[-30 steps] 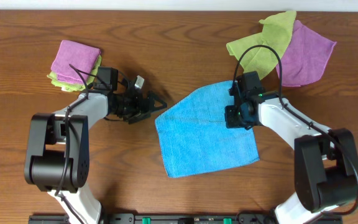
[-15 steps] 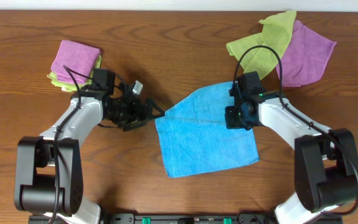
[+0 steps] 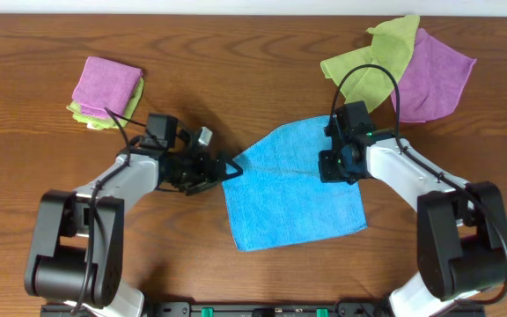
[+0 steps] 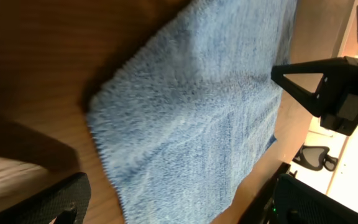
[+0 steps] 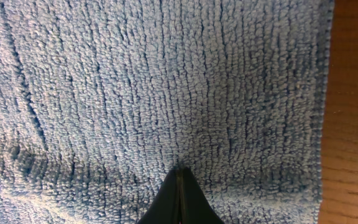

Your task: Fold the cloth

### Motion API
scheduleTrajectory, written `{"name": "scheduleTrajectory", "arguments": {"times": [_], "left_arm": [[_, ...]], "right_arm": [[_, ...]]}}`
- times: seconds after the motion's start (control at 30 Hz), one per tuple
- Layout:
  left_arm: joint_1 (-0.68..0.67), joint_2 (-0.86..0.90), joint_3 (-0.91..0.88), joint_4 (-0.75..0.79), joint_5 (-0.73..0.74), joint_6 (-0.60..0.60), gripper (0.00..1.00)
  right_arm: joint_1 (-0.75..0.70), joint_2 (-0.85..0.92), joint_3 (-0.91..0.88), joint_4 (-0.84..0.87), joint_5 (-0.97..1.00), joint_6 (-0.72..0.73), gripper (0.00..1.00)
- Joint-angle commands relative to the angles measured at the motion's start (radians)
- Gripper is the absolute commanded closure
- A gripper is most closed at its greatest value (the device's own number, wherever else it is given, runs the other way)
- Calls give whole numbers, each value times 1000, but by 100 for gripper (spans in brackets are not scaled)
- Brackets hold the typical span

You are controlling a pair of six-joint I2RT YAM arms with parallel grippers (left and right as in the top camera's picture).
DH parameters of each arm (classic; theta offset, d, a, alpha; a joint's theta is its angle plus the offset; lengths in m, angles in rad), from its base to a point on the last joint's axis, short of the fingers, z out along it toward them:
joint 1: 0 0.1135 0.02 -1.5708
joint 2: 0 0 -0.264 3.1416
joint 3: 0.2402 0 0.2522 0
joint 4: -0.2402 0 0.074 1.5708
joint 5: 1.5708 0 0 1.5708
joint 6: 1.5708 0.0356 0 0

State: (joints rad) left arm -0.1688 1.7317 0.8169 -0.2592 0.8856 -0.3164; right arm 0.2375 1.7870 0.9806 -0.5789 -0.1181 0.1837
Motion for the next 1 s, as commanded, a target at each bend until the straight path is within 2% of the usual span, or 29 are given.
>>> {"name": "scheduleTrajectory", "arguments": {"times": [0.0,0.2,0.47,0.67,0.83,0.97], "left_arm": [[-6,2,-16,3,-39,-56,5],[-8,2,-62,45,-68,-79,4],[-13,12,-114,167,-65,-183,5],[-108,16,-127,191,-93,-264,5],[-134,36,-127,233,-127,-303,5],[-134,122,-127,386,-45,-366,5]], "right_arm": [[-10,20,-13,-13,-22,18,98],[-10,20,-14,-12,-29,18,98],[-10,20,-13,-12,-44,18,99],[-10,20,-14,-13,-44,18,98],[-10,20,-14,-19,-45,18,98],[-10,20,-14,-21,-48,18,98]]}}
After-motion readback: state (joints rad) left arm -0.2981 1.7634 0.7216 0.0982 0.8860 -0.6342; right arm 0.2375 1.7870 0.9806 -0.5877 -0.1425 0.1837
